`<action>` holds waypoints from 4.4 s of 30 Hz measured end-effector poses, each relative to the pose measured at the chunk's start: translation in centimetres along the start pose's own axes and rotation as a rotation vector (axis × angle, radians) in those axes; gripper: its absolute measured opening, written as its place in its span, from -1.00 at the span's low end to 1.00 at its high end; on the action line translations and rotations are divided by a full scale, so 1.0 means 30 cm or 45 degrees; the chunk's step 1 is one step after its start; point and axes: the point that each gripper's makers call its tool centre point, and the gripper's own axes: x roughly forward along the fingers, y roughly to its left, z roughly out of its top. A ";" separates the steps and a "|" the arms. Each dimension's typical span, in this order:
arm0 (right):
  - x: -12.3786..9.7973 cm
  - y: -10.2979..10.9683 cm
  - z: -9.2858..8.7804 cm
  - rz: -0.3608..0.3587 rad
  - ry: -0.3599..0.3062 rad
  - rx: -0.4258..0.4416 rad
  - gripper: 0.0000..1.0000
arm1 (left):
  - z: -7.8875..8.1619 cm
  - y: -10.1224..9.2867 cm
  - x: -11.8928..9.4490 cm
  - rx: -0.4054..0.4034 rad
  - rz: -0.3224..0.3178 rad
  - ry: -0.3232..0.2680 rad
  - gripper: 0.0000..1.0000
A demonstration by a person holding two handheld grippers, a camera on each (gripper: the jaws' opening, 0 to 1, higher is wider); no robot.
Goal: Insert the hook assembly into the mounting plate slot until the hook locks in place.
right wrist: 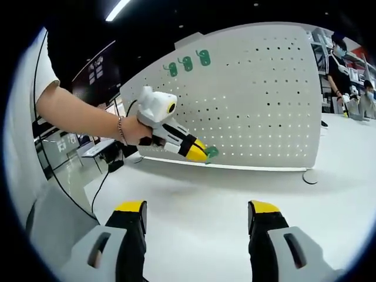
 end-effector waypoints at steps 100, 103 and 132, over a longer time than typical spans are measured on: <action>0.007 0.032 -0.002 0.048 0.015 -0.014 0.35 | 0.186 -0.209 -0.564 -0.317 0.373 -0.655 -0.95; 0.006 0.029 0.004 0.042 0.007 -0.029 0.32 | 0.184 -0.208 -0.561 -0.323 0.369 -0.657 -0.95; -0.062 0.142 0.258 0.196 -0.405 -0.127 0.24 | 0.166 -0.206 -0.552 -0.340 0.391 -0.650 -0.95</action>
